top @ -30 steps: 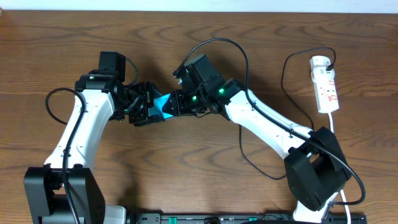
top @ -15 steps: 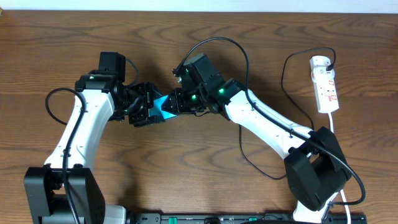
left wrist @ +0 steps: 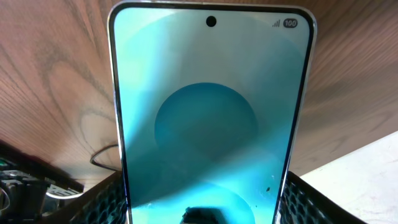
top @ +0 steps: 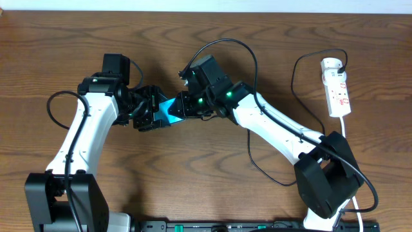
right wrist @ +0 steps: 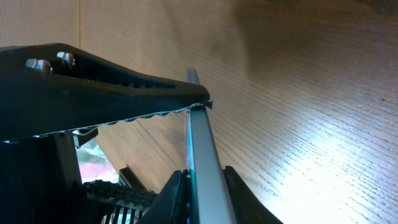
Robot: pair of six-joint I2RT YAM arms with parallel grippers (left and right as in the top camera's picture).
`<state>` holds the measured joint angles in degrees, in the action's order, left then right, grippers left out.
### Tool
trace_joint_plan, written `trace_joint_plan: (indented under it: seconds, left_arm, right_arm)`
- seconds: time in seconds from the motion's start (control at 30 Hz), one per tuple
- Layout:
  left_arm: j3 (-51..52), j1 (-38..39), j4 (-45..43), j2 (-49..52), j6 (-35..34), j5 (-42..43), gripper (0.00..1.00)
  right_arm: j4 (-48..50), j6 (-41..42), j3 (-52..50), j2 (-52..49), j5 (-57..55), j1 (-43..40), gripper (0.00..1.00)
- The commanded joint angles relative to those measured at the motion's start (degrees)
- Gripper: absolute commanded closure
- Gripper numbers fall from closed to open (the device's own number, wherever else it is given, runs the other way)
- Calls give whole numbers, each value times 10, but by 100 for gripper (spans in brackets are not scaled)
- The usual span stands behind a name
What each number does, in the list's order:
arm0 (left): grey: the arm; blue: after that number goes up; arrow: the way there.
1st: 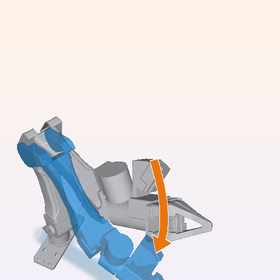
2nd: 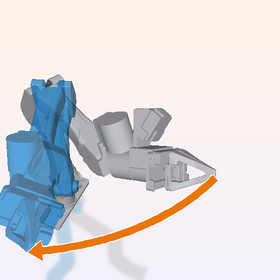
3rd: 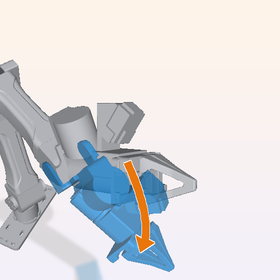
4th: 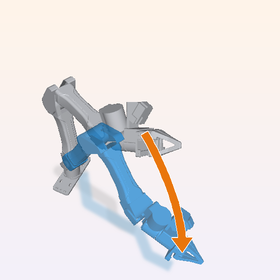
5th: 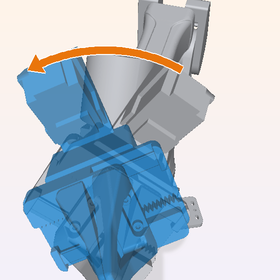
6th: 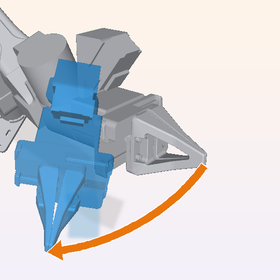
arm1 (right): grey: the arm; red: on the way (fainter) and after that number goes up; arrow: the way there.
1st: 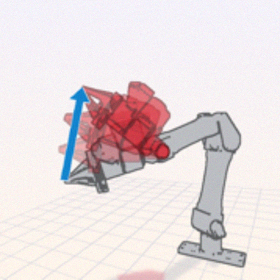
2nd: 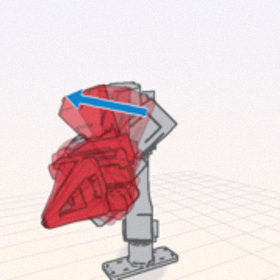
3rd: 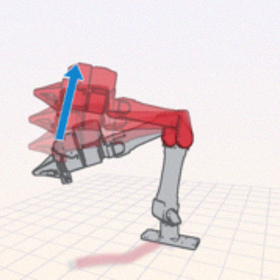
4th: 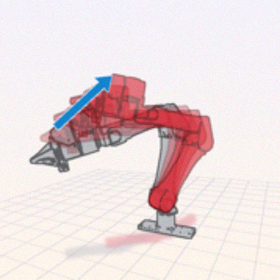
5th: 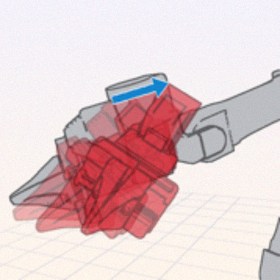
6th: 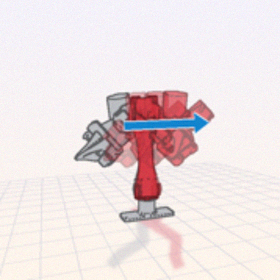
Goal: Plug charger to phone and switch on socket
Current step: 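Close the right gripper on the phone's side edge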
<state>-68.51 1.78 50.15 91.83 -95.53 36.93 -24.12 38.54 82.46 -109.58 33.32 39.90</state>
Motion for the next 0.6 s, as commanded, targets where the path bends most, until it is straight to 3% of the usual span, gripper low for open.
trace_joint_plan:
  seconds: [0.0, 0.3, 0.57]
  left_arm:
    - [-6, 1, 3, -1, 10, -1, 93]
    - [-6, 1, 3, -1, 10, -1, 93]
    - [-6, 1, 3, -1, 10, -1, 93]
  right_arm:
    - [1, 2, 11, 2, -4, 7, 85]
    - [1, 2, 11, 2, -4, 7, 99]
    - [1, 2, 11, 2, -4, 7, 99]
